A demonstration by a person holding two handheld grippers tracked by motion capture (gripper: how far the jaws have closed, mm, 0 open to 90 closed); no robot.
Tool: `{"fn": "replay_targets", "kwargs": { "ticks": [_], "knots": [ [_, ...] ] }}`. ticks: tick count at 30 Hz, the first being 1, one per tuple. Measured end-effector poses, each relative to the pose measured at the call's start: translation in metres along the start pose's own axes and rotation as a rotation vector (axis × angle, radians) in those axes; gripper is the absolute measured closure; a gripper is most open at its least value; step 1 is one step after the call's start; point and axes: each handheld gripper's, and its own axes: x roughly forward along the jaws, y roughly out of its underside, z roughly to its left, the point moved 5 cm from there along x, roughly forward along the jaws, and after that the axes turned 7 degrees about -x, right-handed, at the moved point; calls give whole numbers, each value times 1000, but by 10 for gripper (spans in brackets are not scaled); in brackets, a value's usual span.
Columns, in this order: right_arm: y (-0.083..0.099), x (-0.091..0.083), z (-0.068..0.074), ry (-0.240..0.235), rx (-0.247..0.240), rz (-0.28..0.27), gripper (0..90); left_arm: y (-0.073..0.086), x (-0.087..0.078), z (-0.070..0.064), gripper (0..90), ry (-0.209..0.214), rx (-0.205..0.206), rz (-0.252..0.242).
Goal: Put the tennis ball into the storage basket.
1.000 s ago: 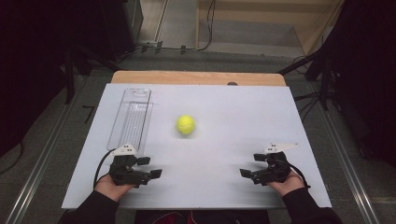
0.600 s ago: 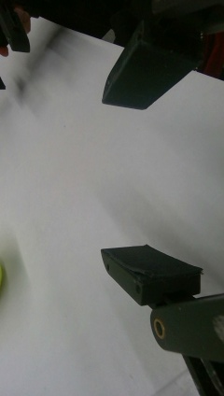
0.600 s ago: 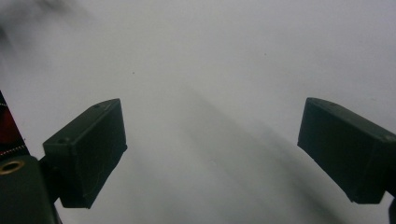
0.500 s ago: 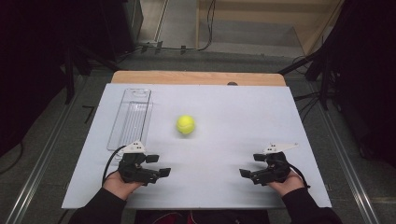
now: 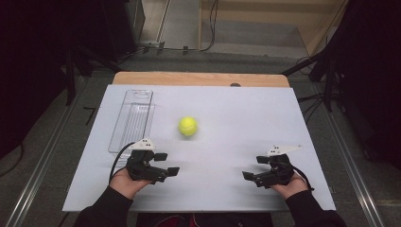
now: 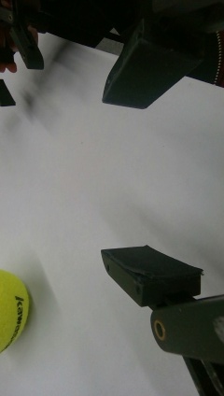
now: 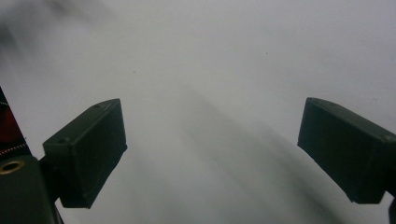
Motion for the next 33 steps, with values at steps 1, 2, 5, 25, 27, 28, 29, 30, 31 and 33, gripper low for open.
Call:
{"fn": "replay_targets", "kwargs": {
  "ticks": [1, 2, 5, 25, 27, 28, 29, 30, 31, 33],
  "knots": [
    [0, 0, 0, -1, 1, 0, 62, -1, 0, 1, 216, -4, 6, 4],
    [0, 0, 0, -1, -1, 0, 62, -2, 1, 1, 210, 0, 7, 12],
    [0, 0, 0, -3, 0, -1, 62, -5, 3, -1, 183, 14, 4, 24],
    [-1, 0, 1, -4, -1, -2, 62, -35, 14, 3, 0, 24, -6, 29],
    [0, 0, 0, -5, -1, 1, 62, -37, 15, 4, 0, 22, -11, 31],
    [-1, 0, 0, -4, 0, -1, 62, -38, 15, 4, 0, 19, -13, 30],
    [-1, 0, 0, -5, -1, -1, 62, -39, 15, 5, 0, 16, -14, 33],
    [-1, 0, 0, -5, 0, -1, 62, -40, 16, 5, 0, 13, -15, 27],
    [-1, 0, 0, -5, 0, -1, 62, -42, 16, 6, 0, 10, -16, 28],
    [-1, 0, 1, -6, 0, 0, 62, -45, 16, 7, 0, 6, -17, 24]
  ]
}}
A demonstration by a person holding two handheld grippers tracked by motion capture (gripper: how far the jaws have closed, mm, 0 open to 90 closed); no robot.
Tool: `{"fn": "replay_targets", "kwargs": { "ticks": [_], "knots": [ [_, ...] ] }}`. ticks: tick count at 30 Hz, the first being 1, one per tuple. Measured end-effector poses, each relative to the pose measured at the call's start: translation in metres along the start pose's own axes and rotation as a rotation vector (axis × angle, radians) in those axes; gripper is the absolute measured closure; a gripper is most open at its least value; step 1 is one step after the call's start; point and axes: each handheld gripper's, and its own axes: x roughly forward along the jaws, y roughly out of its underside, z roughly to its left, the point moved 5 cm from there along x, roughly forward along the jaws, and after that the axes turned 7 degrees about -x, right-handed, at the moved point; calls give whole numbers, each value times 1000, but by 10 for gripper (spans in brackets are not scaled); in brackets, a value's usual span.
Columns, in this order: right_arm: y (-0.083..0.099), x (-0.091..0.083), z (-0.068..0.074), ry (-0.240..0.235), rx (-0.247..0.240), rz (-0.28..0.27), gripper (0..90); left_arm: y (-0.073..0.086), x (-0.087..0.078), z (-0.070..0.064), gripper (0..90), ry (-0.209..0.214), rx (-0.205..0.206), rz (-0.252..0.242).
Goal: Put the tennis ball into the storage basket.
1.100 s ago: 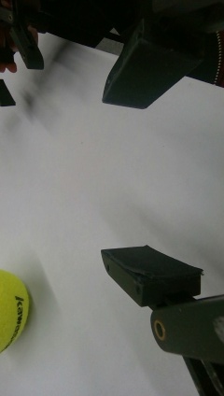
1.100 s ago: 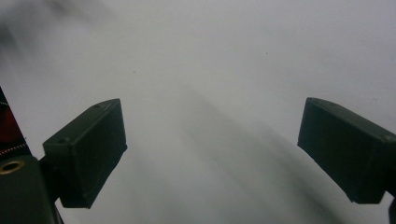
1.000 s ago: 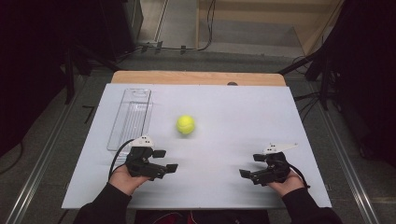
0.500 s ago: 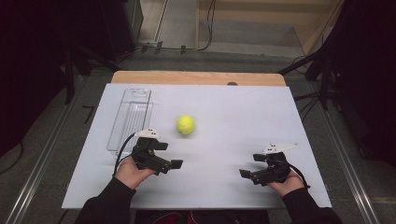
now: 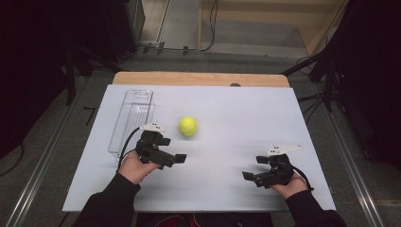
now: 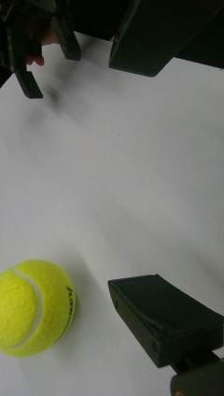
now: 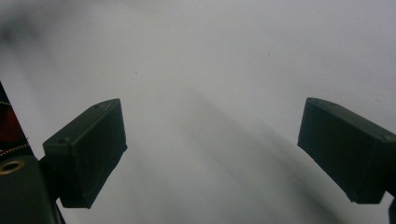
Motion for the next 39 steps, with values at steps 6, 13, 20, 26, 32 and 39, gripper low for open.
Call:
{"fn": "replay_targets", "kwargs": {
  "ticks": [6, 13, 20, 26, 32, 39],
  "knots": [
    [0, 0, 0, 1, -1, 0, 62, -9, 3, 3, 0, -19, -1, 6],
    [0, 0, -1, 0, 1, -2, 62, -17, 7, 9, 0, -29, -12, -1],
    [0, 0, 0, -3, 0, -2, 62, -26, 8, 15, 0, -39, -12, -3],
    [0, 0, -1, -2, 1, 0, 62, -32, 14, 19, 0, -48, -13, 8],
    [0, 0, -1, -2, 4, -1, 62, -39, 17, 21, 0, -48, -13, 6],
    [0, 0, -2, 1, 8, -4, 62, -48, 19, 22, 0, -54, -6, -5]
  ]
}}
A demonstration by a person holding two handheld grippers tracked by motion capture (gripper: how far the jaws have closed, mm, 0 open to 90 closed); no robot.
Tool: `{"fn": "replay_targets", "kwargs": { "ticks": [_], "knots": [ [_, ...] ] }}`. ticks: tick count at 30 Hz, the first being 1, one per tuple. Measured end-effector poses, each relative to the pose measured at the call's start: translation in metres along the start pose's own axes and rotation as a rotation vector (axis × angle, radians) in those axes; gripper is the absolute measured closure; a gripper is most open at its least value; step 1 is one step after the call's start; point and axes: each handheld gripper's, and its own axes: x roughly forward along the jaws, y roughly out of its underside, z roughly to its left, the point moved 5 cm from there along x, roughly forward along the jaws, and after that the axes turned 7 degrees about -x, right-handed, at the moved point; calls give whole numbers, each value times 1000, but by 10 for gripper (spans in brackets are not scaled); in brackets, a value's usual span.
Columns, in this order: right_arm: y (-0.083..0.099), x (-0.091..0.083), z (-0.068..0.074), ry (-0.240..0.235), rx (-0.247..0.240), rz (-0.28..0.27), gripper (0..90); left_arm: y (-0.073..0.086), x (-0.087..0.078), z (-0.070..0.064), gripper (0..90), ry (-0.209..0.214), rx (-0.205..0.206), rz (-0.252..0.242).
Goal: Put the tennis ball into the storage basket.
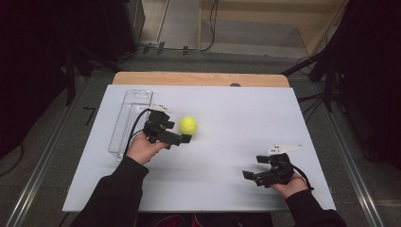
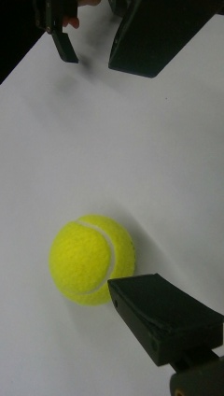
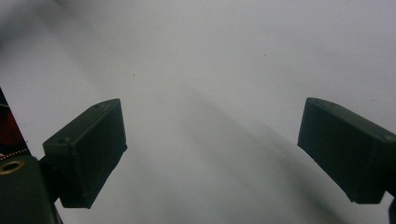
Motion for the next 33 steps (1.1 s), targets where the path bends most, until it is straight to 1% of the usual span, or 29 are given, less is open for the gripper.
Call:
{"fn": "replay_targets", "kwargs": {
  "ticks": [6, 7, 9, 11, 17, 22, 24, 26, 28, 30, 33],
  "knots": [
    [0, 0, 0, 0, 1, 2, 62, -7, 2, 2, 0, -9, 2, -5],
    [0, 0, 0, -1, 1, 3, 62, -10, 2, 3, 0, -12, 4, -5],
    [0, 0, 0, -1, 1, 3, 62, -13, 3, 4, 0, -5, -2, -17],
    [0, 0, 0, -1, 1, 3, 62, -16, 4, 6, 0, -3, -3, -19],
    [0, 0, 0, 1, 2, 1, 62, -24, 9, 12, 0, -29, 0, -15],
    [0, 0, 0, 0, 1, 1, 62, -31, 12, 16, 0, -39, -6, -15],
    [0, 0, 0, -1, 0, 2, 62, -36, 15, 19, 0, -49, -2, -18],
    [0, 0, 0, 0, 0, 1, 62, -39, 17, 21, 0, -54, -8, -24],
    [0, 0, 0, 1, 1, 0, 62, -42, 19, 22, 0, -49, -11, -26],
    [0, 0, 0, 0, 0, 1, 62, -44, 22, 23, 0, -55, -12, -30],
    [0, -1, 0, -1, 2, 1, 62, -46, 26, 24, 0, -50, -17, -36]
  ]
}}
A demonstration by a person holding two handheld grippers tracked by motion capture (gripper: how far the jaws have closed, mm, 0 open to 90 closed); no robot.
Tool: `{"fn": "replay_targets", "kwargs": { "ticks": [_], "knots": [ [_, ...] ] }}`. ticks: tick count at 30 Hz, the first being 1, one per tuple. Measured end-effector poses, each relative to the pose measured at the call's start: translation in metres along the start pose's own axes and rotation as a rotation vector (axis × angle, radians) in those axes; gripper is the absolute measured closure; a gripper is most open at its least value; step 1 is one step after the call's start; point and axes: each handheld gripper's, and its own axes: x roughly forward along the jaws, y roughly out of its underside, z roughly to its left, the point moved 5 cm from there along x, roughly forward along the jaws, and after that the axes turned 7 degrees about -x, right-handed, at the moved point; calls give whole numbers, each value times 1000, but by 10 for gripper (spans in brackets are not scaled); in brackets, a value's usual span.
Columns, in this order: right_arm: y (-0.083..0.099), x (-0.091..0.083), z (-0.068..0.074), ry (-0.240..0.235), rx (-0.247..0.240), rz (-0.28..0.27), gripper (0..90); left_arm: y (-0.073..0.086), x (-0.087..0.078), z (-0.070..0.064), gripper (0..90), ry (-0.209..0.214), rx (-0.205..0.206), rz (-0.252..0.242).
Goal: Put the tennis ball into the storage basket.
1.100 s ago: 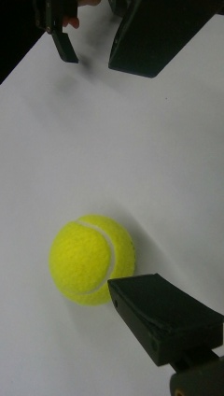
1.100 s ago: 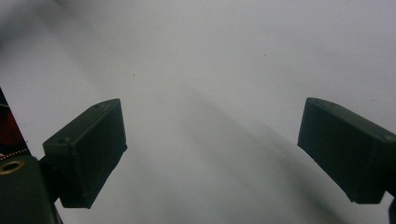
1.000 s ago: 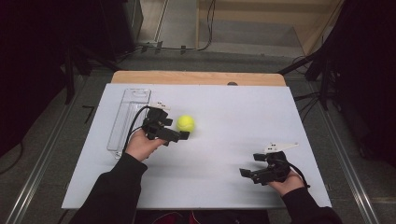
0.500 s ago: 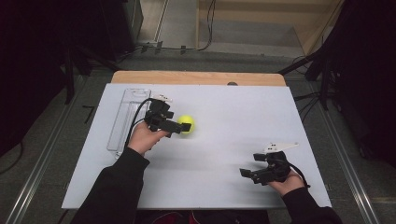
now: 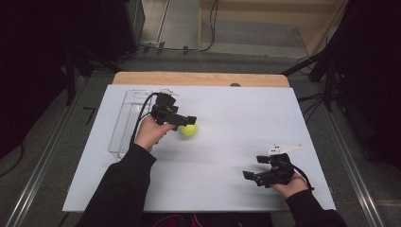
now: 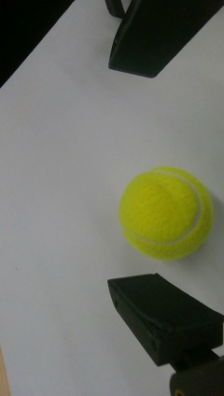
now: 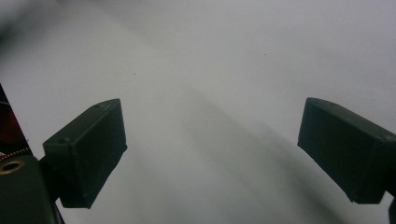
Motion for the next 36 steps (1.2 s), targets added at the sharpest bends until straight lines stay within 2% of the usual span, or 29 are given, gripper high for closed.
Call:
{"fn": "replay_targets", "kwargs": {
  "ticks": [4, 8, 12, 30, 36],
  "knots": [
    [0, 0, 0, 0, 0, -2, 62, -2, 8, 1, 0, -15, 6, 13],
    [0, 0, 0, -1, -5, 2, 62, -8, 13, 0, 0, -11, 17, 12],
    [0, 1, 0, -3, -4, 3, 62, -10, 17, -1, 0, -2, 11, -14],
    [0, 0, 0, -1, -11, 1, 62, -1, 29, 3, 0, -34, 32, 11],
    [0, 1, 0, -2, -11, 2, 62, 1, 32, 4, 0, -38, 28, -2]
  ]
}}
